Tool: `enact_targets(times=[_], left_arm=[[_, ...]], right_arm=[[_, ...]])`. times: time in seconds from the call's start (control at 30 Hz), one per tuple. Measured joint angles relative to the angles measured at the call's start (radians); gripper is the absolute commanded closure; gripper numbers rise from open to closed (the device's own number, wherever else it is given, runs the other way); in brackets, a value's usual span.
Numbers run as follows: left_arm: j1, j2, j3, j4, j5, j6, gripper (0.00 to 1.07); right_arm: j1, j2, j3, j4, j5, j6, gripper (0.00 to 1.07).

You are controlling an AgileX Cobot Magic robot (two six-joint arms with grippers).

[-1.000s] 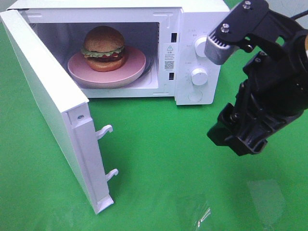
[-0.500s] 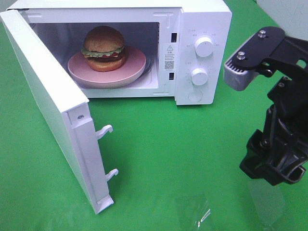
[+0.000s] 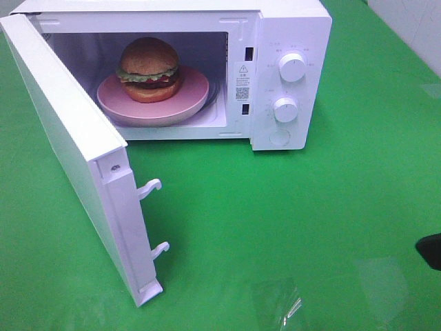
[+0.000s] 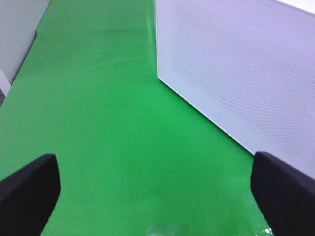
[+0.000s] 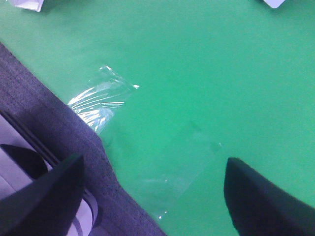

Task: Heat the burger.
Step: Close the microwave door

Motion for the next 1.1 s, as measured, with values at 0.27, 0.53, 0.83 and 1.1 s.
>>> enact_targets(times=[0.27, 0.53, 0.83, 1.1], left_arm=[[0.000, 0.000, 0.000, 0.000, 0.000, 0.000, 0.09], [0.000, 0.000, 0.000, 0.000, 0.000, 0.000, 0.09], [0.000, 0.000, 0.000, 0.000, 0.000, 0.000, 0.09], [0.000, 0.000, 0.000, 0.000, 0.000, 0.000, 0.09]], right_arm=[[-0.004, -0.222, 0.073, -0.056, 0.050, 0.114, 0.31], [-0.207, -0.424, 0.127, -0.057, 0.088, 0.145, 0.31], [-0.419, -0.634, 0.175, -0.030, 0.081, 0.145, 0.31], [-0.537, -0.738, 0.195, 0.032, 0.050, 0.109, 0.31]])
